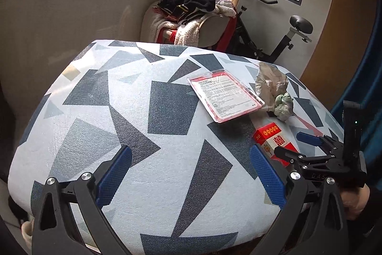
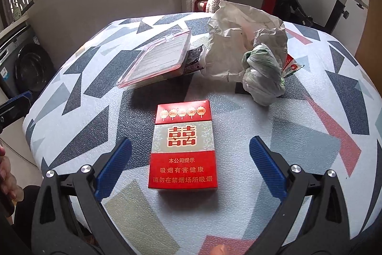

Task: Collect trash
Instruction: 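Grasp the red cigarette box with the right gripper while left gripper grasps the clear plastic package, then lift both held items off the table and carry them toward the brown bin, then lower both items into the brown bin and open both grippers, then grasp the crumpled white tissue with the right gripper while left gripper grasps the black tissue pack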

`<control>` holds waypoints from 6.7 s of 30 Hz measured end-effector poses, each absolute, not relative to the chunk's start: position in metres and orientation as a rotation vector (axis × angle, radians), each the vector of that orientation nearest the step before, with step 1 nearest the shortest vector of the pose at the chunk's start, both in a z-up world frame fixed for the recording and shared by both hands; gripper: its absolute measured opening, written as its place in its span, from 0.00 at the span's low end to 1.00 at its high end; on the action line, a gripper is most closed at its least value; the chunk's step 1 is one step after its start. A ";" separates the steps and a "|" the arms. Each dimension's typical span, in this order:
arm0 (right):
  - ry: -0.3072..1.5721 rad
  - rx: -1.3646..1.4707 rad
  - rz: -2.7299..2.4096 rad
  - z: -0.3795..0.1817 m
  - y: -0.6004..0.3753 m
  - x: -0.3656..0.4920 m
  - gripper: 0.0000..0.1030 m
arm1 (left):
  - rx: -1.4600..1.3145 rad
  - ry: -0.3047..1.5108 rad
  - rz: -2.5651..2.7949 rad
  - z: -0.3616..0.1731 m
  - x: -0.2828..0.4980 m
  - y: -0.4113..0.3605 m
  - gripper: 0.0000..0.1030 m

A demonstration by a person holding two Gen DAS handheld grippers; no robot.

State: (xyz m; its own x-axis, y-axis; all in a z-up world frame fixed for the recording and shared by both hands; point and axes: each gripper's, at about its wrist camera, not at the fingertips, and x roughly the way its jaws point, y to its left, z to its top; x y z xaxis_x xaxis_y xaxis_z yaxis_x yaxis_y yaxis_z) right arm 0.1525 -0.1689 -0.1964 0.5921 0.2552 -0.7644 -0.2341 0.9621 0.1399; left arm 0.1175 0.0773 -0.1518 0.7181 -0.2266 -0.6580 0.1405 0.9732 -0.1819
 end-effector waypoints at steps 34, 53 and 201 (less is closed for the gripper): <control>0.841 0.102 0.273 -0.195 -0.224 0.148 0.56 | -1.083 1.008 -0.244 -0.252 0.251 0.068 0.28; 0.800 0.084 0.258 -0.162 -0.229 0.134 0.56 | -0.254 0.740 -0.339 -0.126 0.215 0.021 0.14; 0.929 0.097 0.232 -0.180 -0.227 0.053 0.94 | -0.023 0.585 -0.233 -0.124 0.042 0.061 0.94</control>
State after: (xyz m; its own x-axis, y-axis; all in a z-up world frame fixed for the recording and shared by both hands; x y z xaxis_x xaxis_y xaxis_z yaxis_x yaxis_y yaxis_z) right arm 0.0529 -0.2268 -0.1796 0.5755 0.2395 -0.7820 -0.1560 0.9708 0.1825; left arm 0.0419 0.0605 -0.1241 0.8083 -0.2243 -0.5444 0.2111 0.9735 -0.0877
